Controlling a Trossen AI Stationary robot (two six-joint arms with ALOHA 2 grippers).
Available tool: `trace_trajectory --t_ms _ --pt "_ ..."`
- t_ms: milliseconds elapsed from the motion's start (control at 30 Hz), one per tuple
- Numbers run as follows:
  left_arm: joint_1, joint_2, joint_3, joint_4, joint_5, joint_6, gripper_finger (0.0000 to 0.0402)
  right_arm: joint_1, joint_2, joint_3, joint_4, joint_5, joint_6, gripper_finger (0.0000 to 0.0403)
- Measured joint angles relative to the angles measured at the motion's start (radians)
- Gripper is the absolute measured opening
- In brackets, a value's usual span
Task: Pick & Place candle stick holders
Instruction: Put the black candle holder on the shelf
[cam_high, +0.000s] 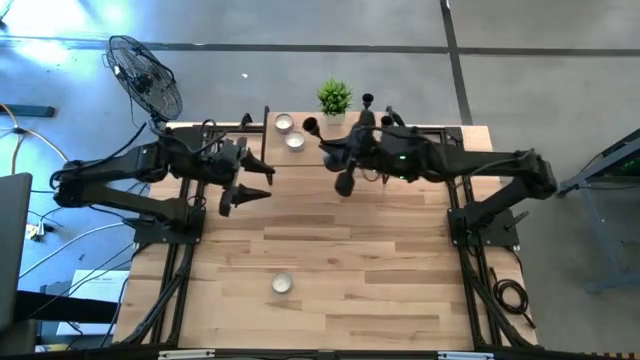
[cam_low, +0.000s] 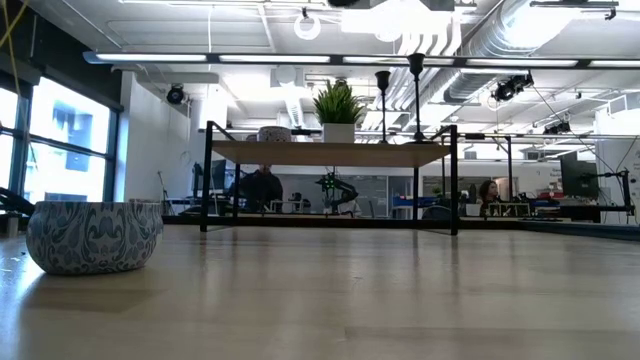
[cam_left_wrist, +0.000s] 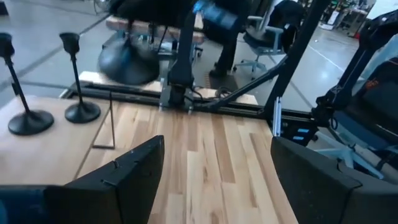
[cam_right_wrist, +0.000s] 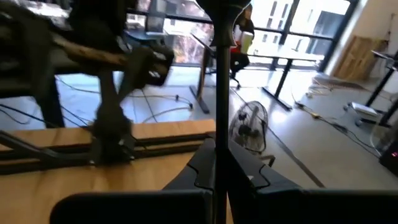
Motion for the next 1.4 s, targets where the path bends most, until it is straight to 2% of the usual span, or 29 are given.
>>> trace_trajectory --t_ms 100,367,433,567,733,967,1100,1267,1400 --pt "0.000 -0.016 0.000 -0.001 0.001 0.025 0.0289 -0.013 0.040 0.000 0.021 0.020 0.000 0.0007" --pt "0.000 -0.033 0.000 -0.013 0.002 0.077 0.0289 -0.060 0.104 0.000 -0.002 0.190 0.059 0.0007" --pt "0.000 -0.033 0.000 -0.019 0.002 0.078 0.0289 -0.081 0.113 0.000 -0.017 0.187 0.095 0.0007" --pt "0.000 -0.033 0.000 -0.046 0.003 0.123 0.0289 -0.131 0.119 -0.012 -0.037 0.114 0.186 0.0007" --pt "0.000 -0.032 0.000 -0.071 0.003 0.198 0.0289 -0.172 0.092 -0.150 0.132 0.071 0.239 0.0007" --pt "0.002 -0.032 0.000 -0.062 -0.011 0.227 0.0289 -0.167 0.066 -0.327 0.374 0.089 0.241 0.0007" --pt "0.057 -0.032 0.000 -0.059 -0.013 0.214 0.0289 -0.138 0.066 -0.352 0.379 0.200 0.180 0.0007" --pt "0.181 -0.021 0.000 -0.058 0.051 0.173 0.0289 -0.100 0.066 -0.391 0.411 0.344 0.112 0.0007" --pt "0.274 0.005 0.000 -0.053 0.124 0.154 0.0289 -0.100 0.065 -0.505 0.597 0.333 0.128 0.0007"
